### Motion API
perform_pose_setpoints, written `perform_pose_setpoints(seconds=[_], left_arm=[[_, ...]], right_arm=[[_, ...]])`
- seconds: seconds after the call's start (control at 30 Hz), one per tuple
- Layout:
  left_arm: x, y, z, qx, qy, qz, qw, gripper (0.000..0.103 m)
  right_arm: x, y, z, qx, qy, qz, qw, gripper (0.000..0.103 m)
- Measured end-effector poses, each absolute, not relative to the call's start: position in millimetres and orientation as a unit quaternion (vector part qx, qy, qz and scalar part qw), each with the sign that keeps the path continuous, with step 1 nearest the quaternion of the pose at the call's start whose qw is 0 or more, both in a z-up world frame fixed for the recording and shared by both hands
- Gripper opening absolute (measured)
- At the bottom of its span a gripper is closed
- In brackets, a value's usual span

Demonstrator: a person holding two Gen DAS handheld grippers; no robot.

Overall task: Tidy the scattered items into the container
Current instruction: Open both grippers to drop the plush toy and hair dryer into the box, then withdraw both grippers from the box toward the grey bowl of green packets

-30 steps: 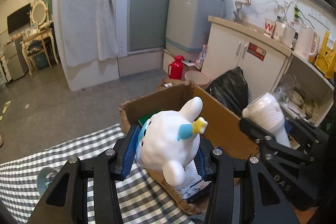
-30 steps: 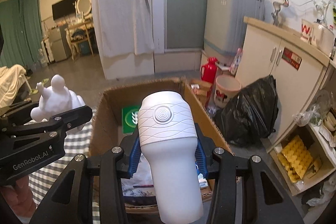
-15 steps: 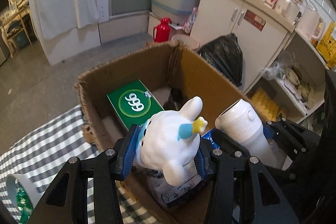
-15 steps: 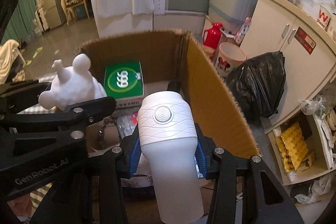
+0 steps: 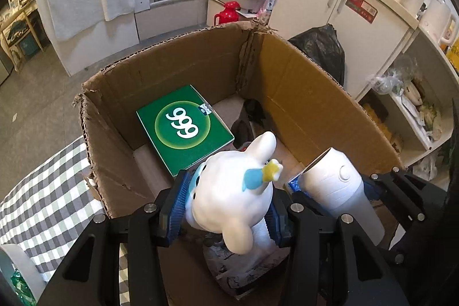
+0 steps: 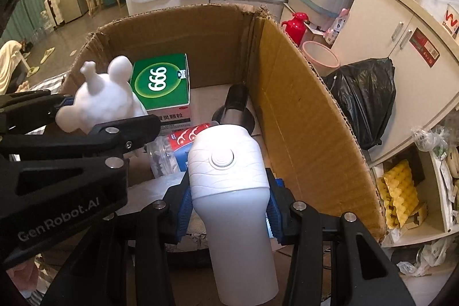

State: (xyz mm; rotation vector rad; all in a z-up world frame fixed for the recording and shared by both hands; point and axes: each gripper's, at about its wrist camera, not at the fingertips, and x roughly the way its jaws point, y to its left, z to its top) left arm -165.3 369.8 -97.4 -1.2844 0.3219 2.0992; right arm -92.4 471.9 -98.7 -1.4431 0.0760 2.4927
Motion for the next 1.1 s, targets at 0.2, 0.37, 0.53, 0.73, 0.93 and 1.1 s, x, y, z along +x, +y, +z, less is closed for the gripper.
perform_pose_setpoints(seconds=[0.2, 0.37, 0.53, 0.73, 0.93, 1.1], left_arm=[[-161.4, 370.0, -88.5, -0.478, 0.119, 0.803, 0.334, 0.056], [-156.9, 364.0, -69.6, -0.453, 0.113, 0.819, 0.334, 0.061], [-153.7, 353.0, -46.5, -0.427, 0.104, 0.836, 0.330, 0.061], [-147.7, 340.2, -24.7, -0.395, 0.096, 0.856, 0.318, 0.062], [-139.4, 322.5, -2.5, -0.357, 0.084, 0.879, 0.304, 0.063], [-130.4, 300.6, 18.6, -0.314, 0.072, 0.904, 0.280, 0.068]], right_arm=[[-82.7, 456.1, -78.9, -0.465, 0.001, 0.875, 0.136, 0.070], [-72.4, 447.8, -60.9, -0.436, 0.000, 0.890, 0.133, 0.070], [-62.8, 438.5, -37.4, -0.400, 0.008, 0.908, 0.128, 0.070], [-60.2, 429.9, -20.4, -0.373, 0.009, 0.919, 0.130, 0.070], [-47.9, 425.6, 0.3, -0.328, 0.017, 0.933, 0.148, 0.077], [-39.8, 426.7, 16.2, -0.296, 0.025, 0.943, 0.153, 0.080]])
